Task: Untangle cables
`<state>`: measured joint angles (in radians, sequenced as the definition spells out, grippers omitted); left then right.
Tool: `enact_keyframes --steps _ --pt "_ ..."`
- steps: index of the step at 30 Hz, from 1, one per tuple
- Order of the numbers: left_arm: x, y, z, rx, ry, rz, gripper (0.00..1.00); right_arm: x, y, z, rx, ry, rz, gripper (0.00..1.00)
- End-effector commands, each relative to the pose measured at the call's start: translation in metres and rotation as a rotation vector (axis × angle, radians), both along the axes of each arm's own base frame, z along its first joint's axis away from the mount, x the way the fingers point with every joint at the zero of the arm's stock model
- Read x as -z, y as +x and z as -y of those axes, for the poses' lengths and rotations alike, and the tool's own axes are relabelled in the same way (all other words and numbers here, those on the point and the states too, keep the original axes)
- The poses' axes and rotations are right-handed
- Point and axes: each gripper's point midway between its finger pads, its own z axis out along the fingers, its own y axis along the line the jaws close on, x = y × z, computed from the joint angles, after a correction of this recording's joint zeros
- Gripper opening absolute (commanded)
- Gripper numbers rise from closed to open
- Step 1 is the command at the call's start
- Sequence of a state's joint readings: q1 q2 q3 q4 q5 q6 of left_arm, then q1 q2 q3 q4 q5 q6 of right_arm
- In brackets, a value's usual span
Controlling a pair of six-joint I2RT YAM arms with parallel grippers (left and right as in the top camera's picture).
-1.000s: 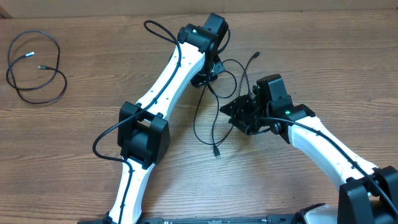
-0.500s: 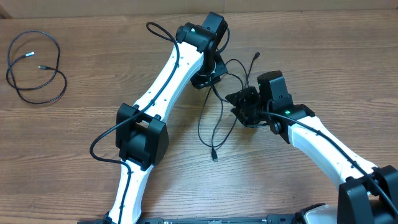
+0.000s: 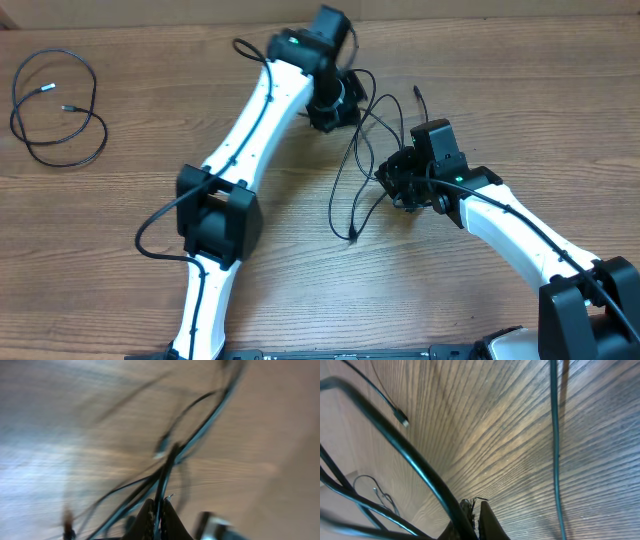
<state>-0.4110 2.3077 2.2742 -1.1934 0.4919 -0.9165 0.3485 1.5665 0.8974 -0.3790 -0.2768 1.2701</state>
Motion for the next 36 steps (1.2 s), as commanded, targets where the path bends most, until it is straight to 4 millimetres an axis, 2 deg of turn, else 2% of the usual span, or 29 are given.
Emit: enact_keyframes --steps 1,5,8,11,13,17,21,26,28,31,33,36 --pt "-0.062 0.014 0.005 -0.048 -0.242 0.021 0.04 0.004 -0.001 0.001 -0.033 -0.033 0.014 0.04" --pt "-0.103 0.038 0.018 0.01 -0.456 0.139 0.04 0.008 0.0 0.009 -0.012 -0.077 0.014 0.04" --pt "-0.135 0.056 0.016 0.065 -0.572 0.27 0.04 0.016 -0.003 0.026 0.031 -0.164 -0.005 0.04" --pt "-0.154 0.077 0.002 0.065 -0.606 0.394 0.04 0.023 -0.011 0.037 0.048 -0.222 -0.044 0.04" --pt "-0.157 0.085 -0.005 0.102 -0.575 0.5 0.04 0.023 -0.011 0.035 0.02 -0.223 -0.032 0.04" --pt "-0.137 0.077 -0.008 0.22 -0.476 0.581 0.04 0.012 0.005 0.024 -0.123 -0.233 0.106 0.04" --pt "-0.096 0.063 -0.019 0.296 -0.286 0.558 0.09 -0.001 0.017 0.01 -0.261 -0.23 0.238 0.04" --pt "-0.042 0.041 -0.049 0.307 0.031 0.412 0.13 -0.002 0.019 0.01 -0.278 -0.24 0.256 0.04" --pt "-0.028 0.032 -0.054 0.309 0.133 0.364 0.21 -0.002 0.019 0.01 -0.279 -0.241 0.256 0.04" --pt "-0.022 0.022 -0.039 0.344 0.167 0.353 0.44 -0.002 0.017 0.009 -0.311 -0.25 0.265 0.04" --pt "-0.019 0.017 -0.029 0.366 0.193 0.361 0.5 0.0 0.016 0.009 -0.321 -0.256 0.262 0.04" --pt "-0.014 0.015 -0.027 0.377 0.288 0.379 0.52 0.001 0.015 0.01 -0.322 -0.257 0.255 0.04"
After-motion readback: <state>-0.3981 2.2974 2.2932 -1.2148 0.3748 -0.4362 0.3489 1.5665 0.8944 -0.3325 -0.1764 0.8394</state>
